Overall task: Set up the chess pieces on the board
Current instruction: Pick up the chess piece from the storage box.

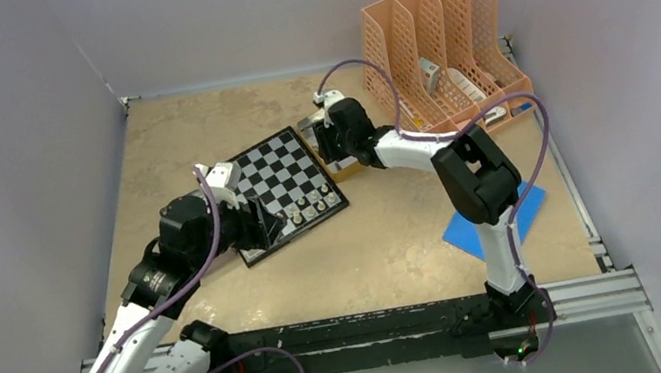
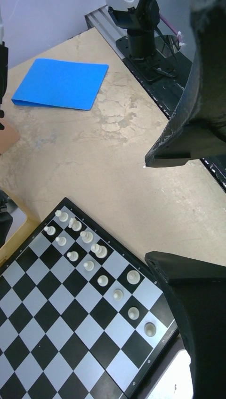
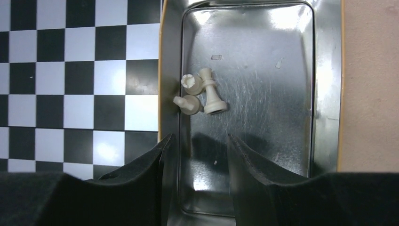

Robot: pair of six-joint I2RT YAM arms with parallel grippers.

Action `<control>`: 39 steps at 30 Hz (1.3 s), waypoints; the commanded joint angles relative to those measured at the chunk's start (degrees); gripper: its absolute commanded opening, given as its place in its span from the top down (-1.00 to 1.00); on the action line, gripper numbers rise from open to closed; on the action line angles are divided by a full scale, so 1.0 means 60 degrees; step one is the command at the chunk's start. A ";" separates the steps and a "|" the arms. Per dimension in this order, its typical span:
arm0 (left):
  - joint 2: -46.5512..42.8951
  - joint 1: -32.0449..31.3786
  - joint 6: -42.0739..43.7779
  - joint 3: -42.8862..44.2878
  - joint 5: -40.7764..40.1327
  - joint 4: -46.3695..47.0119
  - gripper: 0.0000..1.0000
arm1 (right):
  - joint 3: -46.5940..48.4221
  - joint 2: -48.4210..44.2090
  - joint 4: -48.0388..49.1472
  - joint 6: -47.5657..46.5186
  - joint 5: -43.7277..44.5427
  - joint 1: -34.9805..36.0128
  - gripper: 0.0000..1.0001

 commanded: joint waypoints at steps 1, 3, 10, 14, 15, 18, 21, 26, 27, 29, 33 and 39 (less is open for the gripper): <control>0.0150 -0.0006 0.0214 0.0030 0.0164 0.0104 -0.31 | 0.0684 0.0185 -0.0269 -0.0577 0.0040 0.0002 0.08; 0.0168 -0.0003 0.0199 0.0036 0.0162 0.0092 -0.31 | 0.0770 0.0270 -0.0198 -0.0662 0.0060 -0.0001 0.08; -0.0043 -0.0009 0.0103 -0.0013 0.0088 0.0097 -0.30 | 0.1315 0.0649 -0.0064 -0.1077 0.0231 -0.0005 0.03; -0.0057 -0.0009 0.0110 -0.0028 0.0039 0.0115 -0.30 | 0.1375 0.0877 0.0267 -0.1190 0.0366 0.0002 0.01; -0.0046 -0.0006 0.0110 -0.0028 0.0049 0.0114 -0.30 | 0.1375 0.0933 0.0276 -0.1219 0.0370 0.0002 0.01; 0.0010 -0.0002 0.0095 -0.0016 0.0079 0.0113 -0.30 | 0.1393 0.1079 0.0321 -0.1307 0.0385 0.0002 0.03; 0.0020 -0.0008 0.0110 0.0001 0.0056 0.0107 -0.30 | 0.1465 0.1165 0.0290 -0.1422 0.0437 0.0002 0.06; -0.0007 -0.0006 0.0081 0.0001 0.0018 0.0081 -0.30 | 0.1418 0.1236 0.0337 -0.1613 0.0541 0.0001 0.10; -0.0010 -0.0009 0.0073 0.0001 0.0006 0.0079 -0.30 | 0.1406 0.1271 0.0380 -0.1644 0.0524 0.0000 0.12; -0.0037 -0.0006 0.0080 -0.0010 -0.0040 0.0081 -0.30 | 0.1390 0.1327 0.0467 -0.1715 0.0456 0.0000 0.14; -0.0013 -0.0009 0.0059 -0.0014 -0.0034 0.0085 -0.30 | 0.1452 0.1435 0.0607 -0.1901 0.0376 0.0002 0.15; -0.0015 -0.0009 0.0050 -0.0014 -0.0047 0.0098 -0.30 | 0.1472 0.1504 0.0747 -0.2064 0.0376 -0.0006 0.23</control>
